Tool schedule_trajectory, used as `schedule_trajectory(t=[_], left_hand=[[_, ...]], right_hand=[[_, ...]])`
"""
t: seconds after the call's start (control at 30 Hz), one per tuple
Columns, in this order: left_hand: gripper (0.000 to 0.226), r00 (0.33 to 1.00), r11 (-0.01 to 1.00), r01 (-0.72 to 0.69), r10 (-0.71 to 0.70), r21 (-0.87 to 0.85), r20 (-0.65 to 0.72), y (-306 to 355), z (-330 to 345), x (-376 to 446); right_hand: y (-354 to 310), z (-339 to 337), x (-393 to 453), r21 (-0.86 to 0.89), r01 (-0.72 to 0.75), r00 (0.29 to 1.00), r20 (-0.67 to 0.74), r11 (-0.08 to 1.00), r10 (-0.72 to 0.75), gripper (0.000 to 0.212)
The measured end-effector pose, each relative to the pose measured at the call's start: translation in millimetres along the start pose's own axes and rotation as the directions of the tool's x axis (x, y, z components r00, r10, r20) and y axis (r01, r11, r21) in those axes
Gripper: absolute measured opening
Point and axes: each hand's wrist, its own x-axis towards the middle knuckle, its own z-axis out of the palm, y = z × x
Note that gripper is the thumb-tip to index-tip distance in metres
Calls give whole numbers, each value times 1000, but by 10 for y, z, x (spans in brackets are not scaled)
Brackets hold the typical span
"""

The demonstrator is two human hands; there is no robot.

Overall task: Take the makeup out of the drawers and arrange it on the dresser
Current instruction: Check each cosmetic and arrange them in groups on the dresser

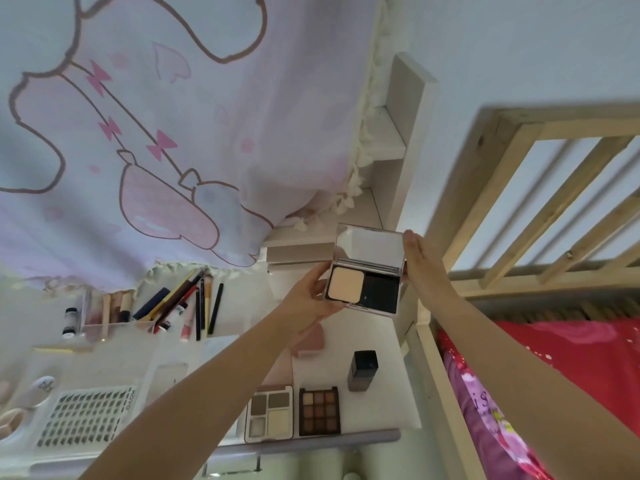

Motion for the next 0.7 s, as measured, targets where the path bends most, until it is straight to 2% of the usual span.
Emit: schedule_trajectory(t=[0.07,0.17,0.23,0.33,0.5,0.53,0.63,0.7], left_hand=[[72,1000,996,5,-2,86,-28,-91,31,57],[75,999,961,27,-14,274,-50,-180,71,163],[76,998,911,48,-26,409,-60,-220,81,242],[72,990,809,134,-88,573,-107,-296,58,327],[60,962,709,270,-163,652,-221,-409,-100,305],[57,959,646,284,-173,709,-226,-427,-161,286],[47,960,290,259,-181,921,-213,-497,-359,197],[42,958,171,251,-185,953,-219,-577,-456,134]], right_hand=[[167,4,-40,-27,14,999,-34,1000,-15,28],[384,12,10,-25,-52,998,-39,998,51,30],[496,15,95,15,-96,995,-31,995,96,31],[677,44,213,-63,-125,992,-14,990,124,32],[1108,118,280,-169,-193,977,57,967,206,27],[1195,142,292,-191,-204,973,71,960,221,28],[1382,228,326,-251,-240,957,102,938,272,32],[1446,277,349,-268,-258,951,100,928,293,34]])
